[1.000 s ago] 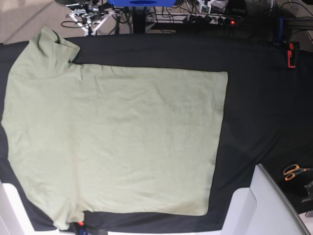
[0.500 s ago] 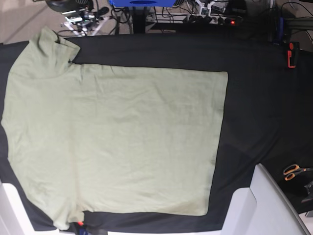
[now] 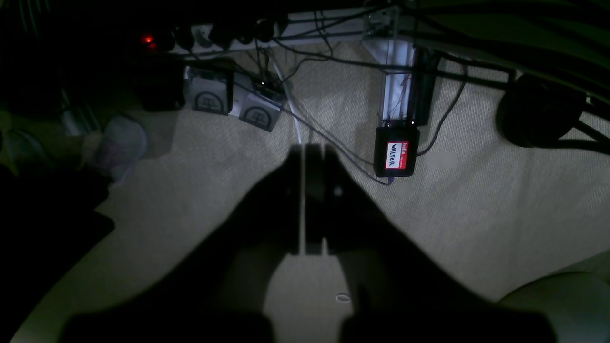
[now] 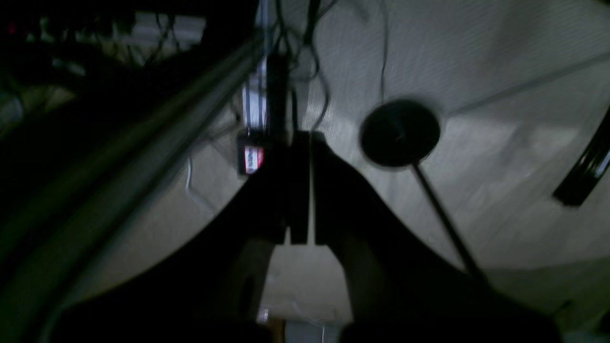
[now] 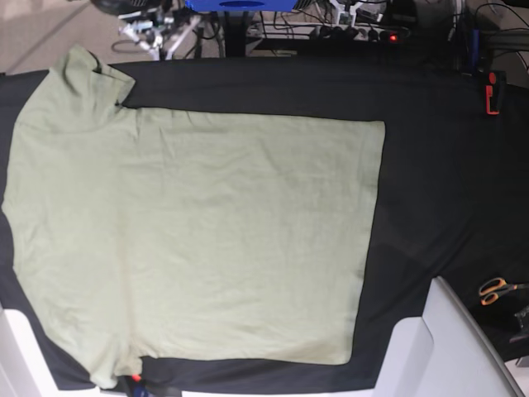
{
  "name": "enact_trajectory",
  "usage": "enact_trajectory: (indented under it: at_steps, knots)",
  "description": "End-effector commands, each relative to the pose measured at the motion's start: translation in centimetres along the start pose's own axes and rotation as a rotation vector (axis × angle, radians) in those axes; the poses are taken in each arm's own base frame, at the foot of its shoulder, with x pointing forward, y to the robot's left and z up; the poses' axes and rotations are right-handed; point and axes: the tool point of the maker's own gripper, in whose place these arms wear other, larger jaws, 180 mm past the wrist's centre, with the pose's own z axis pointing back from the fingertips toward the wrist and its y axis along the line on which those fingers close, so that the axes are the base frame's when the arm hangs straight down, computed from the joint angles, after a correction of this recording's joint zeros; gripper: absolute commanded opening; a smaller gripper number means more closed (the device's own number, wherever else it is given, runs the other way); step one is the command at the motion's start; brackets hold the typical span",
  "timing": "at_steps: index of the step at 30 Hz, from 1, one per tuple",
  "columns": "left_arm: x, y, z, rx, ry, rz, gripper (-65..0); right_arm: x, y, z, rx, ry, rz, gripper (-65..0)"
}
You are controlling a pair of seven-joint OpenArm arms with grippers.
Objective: Fold the T-shirt properly
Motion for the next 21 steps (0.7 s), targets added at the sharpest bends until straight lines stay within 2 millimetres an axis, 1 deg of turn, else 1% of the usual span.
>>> enact_trajectory:
  at_steps: [1, 3, 5, 6, 7, 11, 14, 18, 21]
  knots:
    - [-0.7, 0.1, 0.2, 0.004, 0.009, -0.009, -65.0, -0.3, -0.2, 0.0, -0.003, 0.002, -0.003, -64.4]
    - [-0.7, 0.2, 0.2, 0.005, 0.009, -0.01, -65.0, -1.4, -0.1, 0.1, -0.002, 0.016, -0.008, -64.4]
    - [-0.7, 0.3, 0.2, 0.007, 0.009, -0.011, -65.0, -1.2, 0.0, 0.1, -0.001, -0.012, -0.009, -64.8]
    - [-0.7, 0.3, 0.2, 0.007, 0.009, -0.011, -65.0, -1.6, 0.1, 0.2, 0.001, -0.02, -0.005, -64.8]
    - [-0.8, 0.3, 0.2, 0.007, 0.012, -0.011, -65.0, -2.3, 0.2, 0.3, 0.002, -0.023, -0.008, -64.8]
    - [-0.9, 0.3, 0.2, 0.006, 0.018, -0.012, -65.0, -3.6, 0.1, 0.4, 0.0, -0.003, -0.008, -64.8]
    - [-0.9, 0.4, 0.2, 0.008, 0.02, -0.013, -65.0, -5.5, 0.2, 0.7, 0.001, 0.019, -0.009, -64.8]
    - [-0.9, 0.4, 0.2, 0.008, 0.017, -0.013, -65.0, -5.8, 0.6, 0.7, 0.007, 0.023, -0.009, -64.8]
    - [-0.8, 0.4, 0.2, 0.008, 0.014, -0.013, -65.0, -5.8, 0.2, 0.7, 0.002, 0.024, -0.006, -64.8]
